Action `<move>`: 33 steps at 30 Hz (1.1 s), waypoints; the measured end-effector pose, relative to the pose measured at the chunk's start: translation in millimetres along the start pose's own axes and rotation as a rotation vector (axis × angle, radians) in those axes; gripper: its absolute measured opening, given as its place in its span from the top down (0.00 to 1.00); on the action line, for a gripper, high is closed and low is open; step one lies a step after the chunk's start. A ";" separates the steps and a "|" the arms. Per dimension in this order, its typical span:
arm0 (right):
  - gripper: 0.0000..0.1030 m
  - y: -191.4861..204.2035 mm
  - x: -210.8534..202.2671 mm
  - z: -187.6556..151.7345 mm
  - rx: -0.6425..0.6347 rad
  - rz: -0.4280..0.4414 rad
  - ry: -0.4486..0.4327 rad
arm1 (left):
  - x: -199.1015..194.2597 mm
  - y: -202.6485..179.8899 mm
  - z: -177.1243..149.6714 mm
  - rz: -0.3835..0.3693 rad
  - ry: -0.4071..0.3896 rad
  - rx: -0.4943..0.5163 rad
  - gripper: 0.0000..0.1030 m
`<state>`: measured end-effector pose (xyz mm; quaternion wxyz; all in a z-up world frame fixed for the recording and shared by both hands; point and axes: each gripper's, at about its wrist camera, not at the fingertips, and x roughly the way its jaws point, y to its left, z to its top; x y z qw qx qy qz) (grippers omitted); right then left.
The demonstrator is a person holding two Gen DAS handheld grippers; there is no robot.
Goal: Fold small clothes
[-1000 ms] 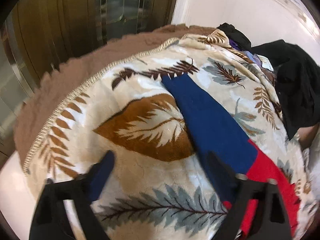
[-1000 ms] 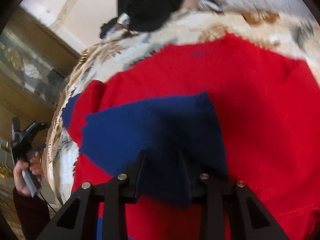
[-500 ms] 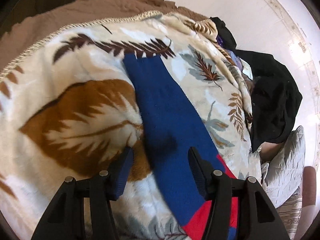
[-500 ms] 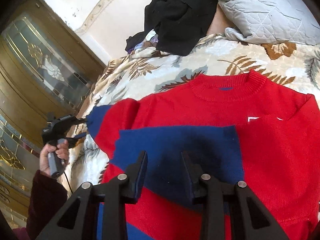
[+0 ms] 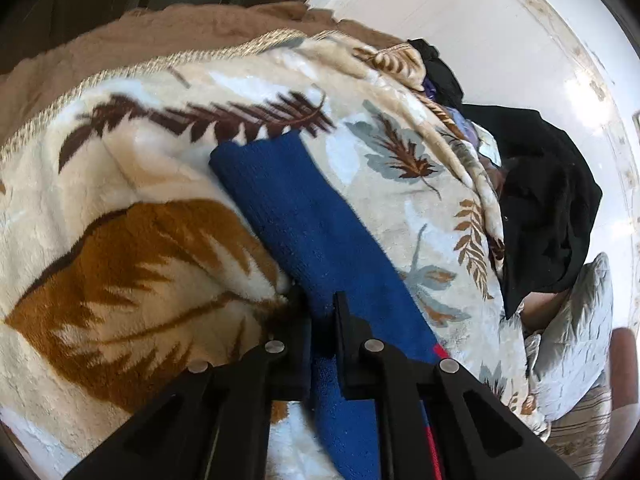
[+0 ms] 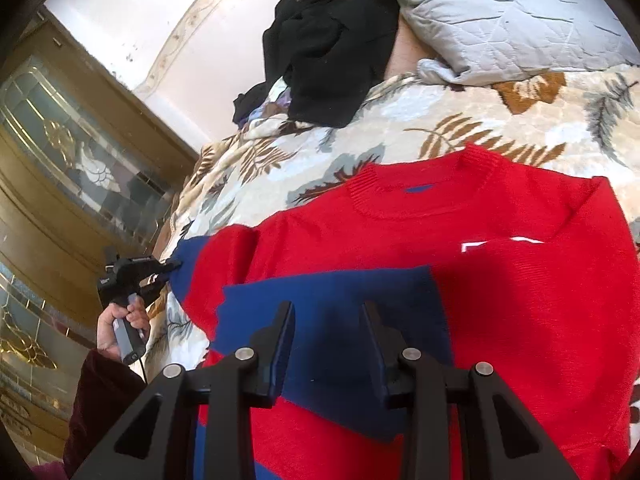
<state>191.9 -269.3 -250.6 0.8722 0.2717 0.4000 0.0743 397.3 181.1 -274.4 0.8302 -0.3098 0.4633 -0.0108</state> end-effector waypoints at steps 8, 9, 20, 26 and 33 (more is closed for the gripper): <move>0.64 -25.3 -30.4 6.8 0.060 -0.055 -0.081 | -55.3 -78.0 -29.9 0.020 -0.105 0.268 0.93; 0.64 -30.5 -35.1 8.2 0.074 -0.062 -0.092 | -61.8 -90.0 -37.6 0.015 -0.111 0.308 0.93; 0.64 -81.4 -85.0 17.2 0.203 -0.138 -0.216 | -113.8 -259.6 -214.8 -0.262 0.016 0.827 0.92; 0.58 -97.5 -102.7 23.0 0.251 -0.147 -0.247 | -138.3 -290.6 -268.4 -0.356 0.097 0.982 0.39; 0.21 -78.1 -87.0 23.4 0.217 -0.085 -0.198 | -118.2 -238.2 -209.7 -0.161 -0.016 0.819 0.29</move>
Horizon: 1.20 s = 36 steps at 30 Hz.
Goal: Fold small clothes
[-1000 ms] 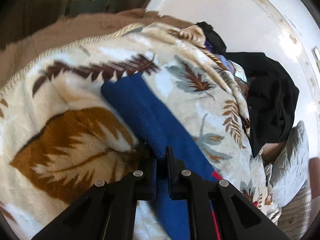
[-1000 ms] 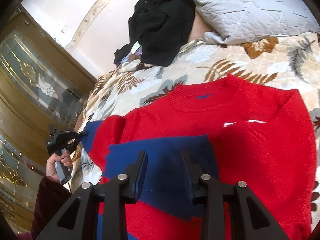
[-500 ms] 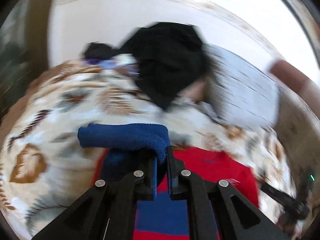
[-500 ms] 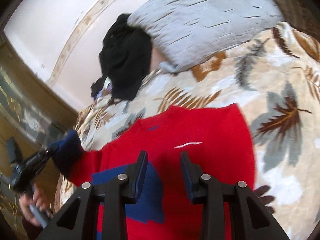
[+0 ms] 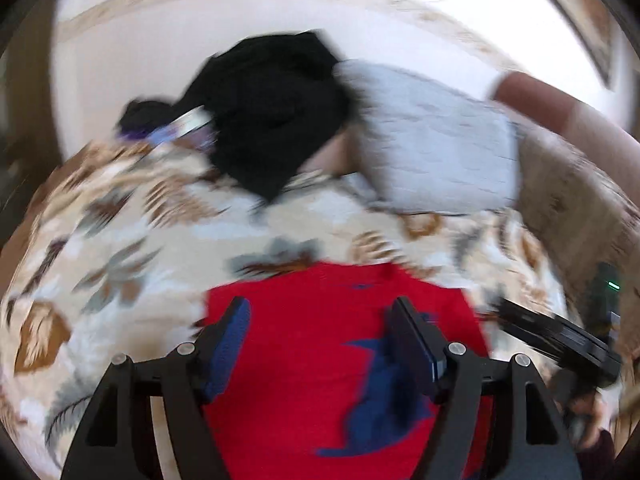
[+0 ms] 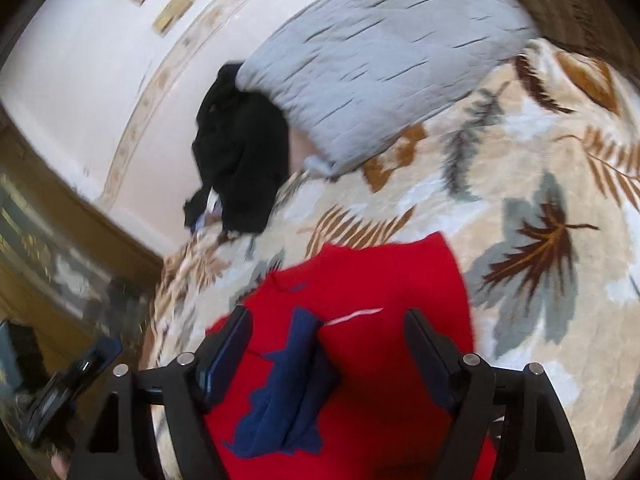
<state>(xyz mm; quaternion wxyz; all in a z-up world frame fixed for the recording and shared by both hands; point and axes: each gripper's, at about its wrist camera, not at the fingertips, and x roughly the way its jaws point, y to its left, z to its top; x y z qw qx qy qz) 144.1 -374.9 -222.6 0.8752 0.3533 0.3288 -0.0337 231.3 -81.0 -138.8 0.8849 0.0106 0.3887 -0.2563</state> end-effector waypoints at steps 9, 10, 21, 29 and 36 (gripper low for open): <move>0.22 25.8 84.5 -12.5 0.036 -0.047 0.195 | 70.1 50.2 -32.6 0.204 0.167 -0.029 0.29; 0.24 25.7 99.6 -15.3 0.047 -0.090 0.229 | 71.6 50.9 -34.8 0.214 0.170 -0.020 0.29; 0.94 59.9 0.2 3.8 -0.098 0.154 -0.104 | 48.1 58.1 -32.4 0.222 0.060 -0.035 0.29; 0.90 -44.3 -18.1 -7.6 0.010 -0.153 0.012 | 58.6 39.6 -50.1 0.254 0.115 0.037 0.29; 0.86 -50.7 -36.1 -1.4 0.023 -0.166 -0.015 | 64.3 10.2 -63.4 0.249 0.135 0.120 0.29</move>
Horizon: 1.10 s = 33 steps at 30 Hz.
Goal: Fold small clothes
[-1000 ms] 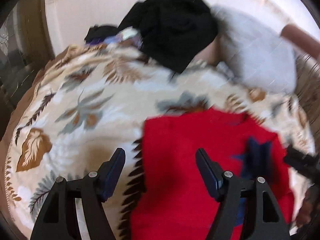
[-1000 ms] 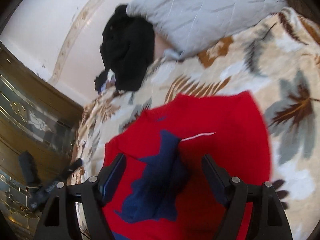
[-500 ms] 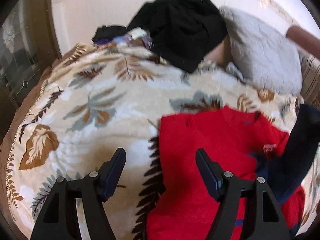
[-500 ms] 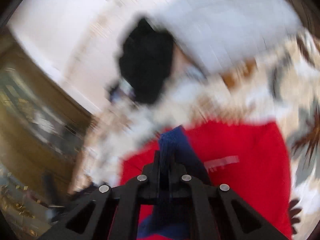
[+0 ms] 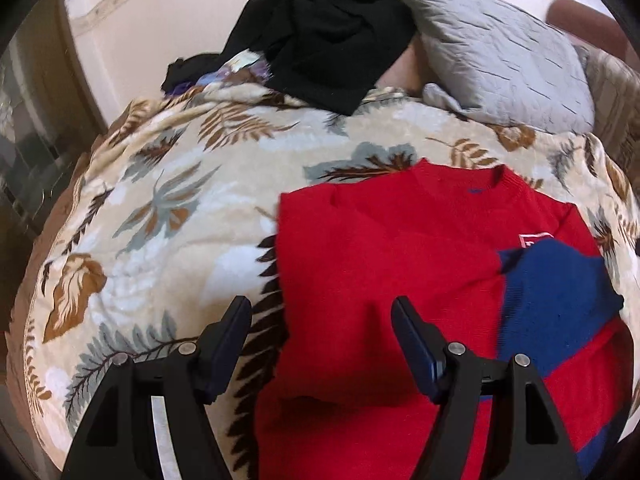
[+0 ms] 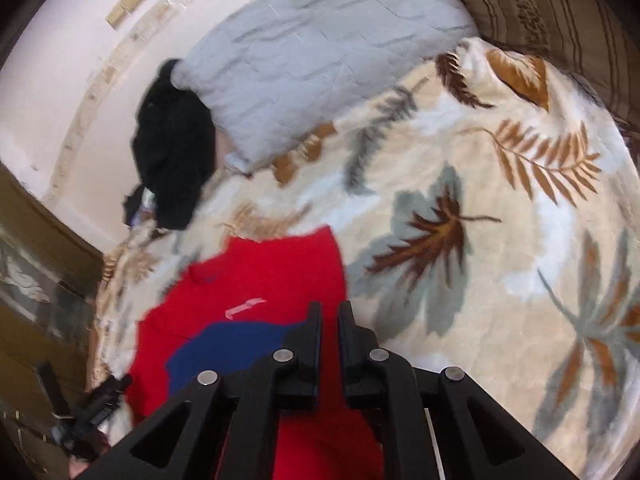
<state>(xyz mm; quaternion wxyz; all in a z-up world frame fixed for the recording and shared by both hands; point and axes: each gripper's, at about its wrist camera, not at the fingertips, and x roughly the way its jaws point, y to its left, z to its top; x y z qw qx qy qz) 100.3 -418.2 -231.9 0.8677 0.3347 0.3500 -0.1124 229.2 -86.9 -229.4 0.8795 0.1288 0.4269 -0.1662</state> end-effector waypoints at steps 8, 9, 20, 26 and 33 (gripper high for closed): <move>0.31 54.1 59.7 -43.8 -0.139 0.017 0.199 | 31.0 -31.7 -15.5 0.102 0.086 0.165 0.28; 0.33 53.4 75.0 -51.2 -0.164 -0.029 0.261 | 27.2 -31.0 -15.7 0.095 0.071 0.164 0.28; 0.37 50.3 53.8 -71.4 -0.222 -0.004 0.279 | -23.9 4.6 -26.4 0.001 0.012 0.062 0.28; 0.35 46.6 -7.2 -99.7 -0.233 0.115 0.232 | -66.4 42.5 -78.1 -0.030 -0.027 0.008 0.28; 0.35 25.9 -61.2 -157.8 -0.232 0.214 0.319 | -102.1 54.7 -163.1 -0.074 0.068 0.004 0.28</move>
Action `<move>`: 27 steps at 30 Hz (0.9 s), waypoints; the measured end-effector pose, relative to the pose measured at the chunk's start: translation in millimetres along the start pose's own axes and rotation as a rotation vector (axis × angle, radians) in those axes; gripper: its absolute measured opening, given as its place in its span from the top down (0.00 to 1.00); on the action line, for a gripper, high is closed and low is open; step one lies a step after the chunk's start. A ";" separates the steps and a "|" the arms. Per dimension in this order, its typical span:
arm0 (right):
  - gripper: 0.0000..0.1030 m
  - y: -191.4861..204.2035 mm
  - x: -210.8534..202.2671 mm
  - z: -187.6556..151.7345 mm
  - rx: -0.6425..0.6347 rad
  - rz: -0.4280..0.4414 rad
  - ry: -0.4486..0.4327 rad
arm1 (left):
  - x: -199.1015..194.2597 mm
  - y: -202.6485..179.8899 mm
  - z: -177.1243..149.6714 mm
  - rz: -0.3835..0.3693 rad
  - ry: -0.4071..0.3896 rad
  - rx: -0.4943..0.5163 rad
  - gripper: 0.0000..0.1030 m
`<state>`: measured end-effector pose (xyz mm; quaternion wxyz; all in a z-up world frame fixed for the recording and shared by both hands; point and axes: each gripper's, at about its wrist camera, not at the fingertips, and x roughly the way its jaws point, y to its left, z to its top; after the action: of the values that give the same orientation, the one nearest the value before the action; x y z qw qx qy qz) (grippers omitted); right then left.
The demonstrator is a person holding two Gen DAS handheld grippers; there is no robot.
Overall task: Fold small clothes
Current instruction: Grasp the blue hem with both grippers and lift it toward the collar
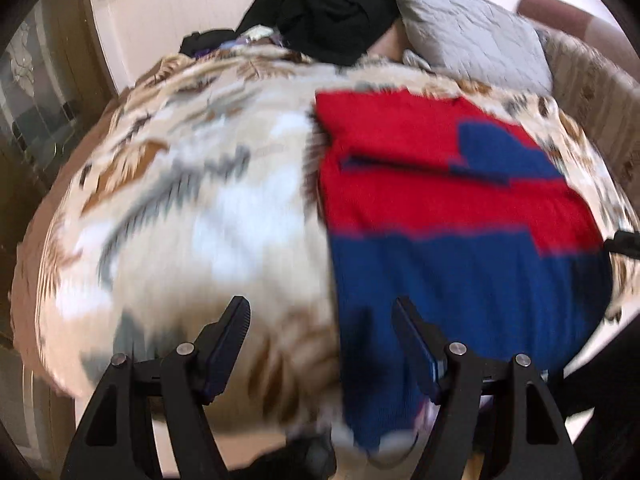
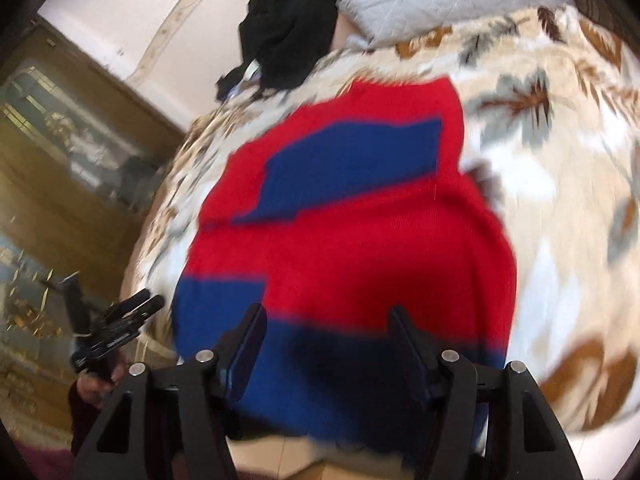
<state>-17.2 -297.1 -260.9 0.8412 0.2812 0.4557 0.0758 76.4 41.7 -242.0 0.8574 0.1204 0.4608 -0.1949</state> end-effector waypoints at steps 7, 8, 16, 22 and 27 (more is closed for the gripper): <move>0.34 -9.5 -7.9 -58.0 -0.020 -0.063 0.147 | 12.2 -10.5 -71.1 -0.111 0.215 -0.052 0.28; 0.34 -15.2 -5.2 -63.7 -0.008 -0.074 0.178 | 18.9 -10.6 -75.2 -0.101 0.245 -0.065 0.28; 0.34 -55.6 15.4 -80.6 0.086 -0.148 0.187 | 51.0 -7.9 -78.5 -0.096 0.294 -0.150 0.38; 0.36 -60.5 51.4 -84.5 0.148 -0.161 0.210 | 68.4 -20.1 -79.0 -0.135 0.329 -0.139 0.38; 0.79 -44.4 46.8 -84.0 0.071 -0.159 0.206 | 65.9 -22.2 -77.6 -0.220 0.314 -0.156 0.92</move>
<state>-64.1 -282.1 -354.7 0.7829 0.2647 0.5627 0.0211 41.8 37.1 -340.2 0.7554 0.0315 0.6128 -0.2297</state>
